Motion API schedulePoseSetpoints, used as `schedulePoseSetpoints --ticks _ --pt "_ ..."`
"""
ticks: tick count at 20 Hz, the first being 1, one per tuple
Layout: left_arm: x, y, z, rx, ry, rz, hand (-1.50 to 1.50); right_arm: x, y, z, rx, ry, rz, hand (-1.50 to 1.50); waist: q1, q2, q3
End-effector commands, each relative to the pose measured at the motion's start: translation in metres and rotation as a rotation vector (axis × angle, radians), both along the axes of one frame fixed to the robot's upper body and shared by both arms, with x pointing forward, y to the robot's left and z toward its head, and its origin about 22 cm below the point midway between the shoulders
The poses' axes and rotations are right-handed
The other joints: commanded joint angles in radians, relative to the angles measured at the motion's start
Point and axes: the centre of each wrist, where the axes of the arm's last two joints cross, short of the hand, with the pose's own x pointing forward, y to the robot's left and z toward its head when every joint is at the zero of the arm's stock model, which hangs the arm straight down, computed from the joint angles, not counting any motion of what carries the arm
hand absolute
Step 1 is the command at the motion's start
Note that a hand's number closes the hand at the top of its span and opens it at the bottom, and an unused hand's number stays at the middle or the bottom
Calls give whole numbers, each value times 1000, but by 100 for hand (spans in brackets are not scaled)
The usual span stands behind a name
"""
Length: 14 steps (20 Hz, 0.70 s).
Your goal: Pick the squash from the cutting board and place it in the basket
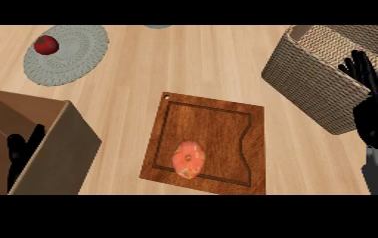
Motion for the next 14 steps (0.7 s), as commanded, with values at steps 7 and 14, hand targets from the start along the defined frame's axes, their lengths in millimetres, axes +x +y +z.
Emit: schedulePoseSetpoints --ticks 7,14 --pt "-44 -58 25 -148 200 -289 0 -1 145 68 -10 -189 718 150 150 -7 -34" --pt "-29 -65 25 -152 234 -294 0 -61 286 38 -75 -121 804 -150 46 -30 -35"
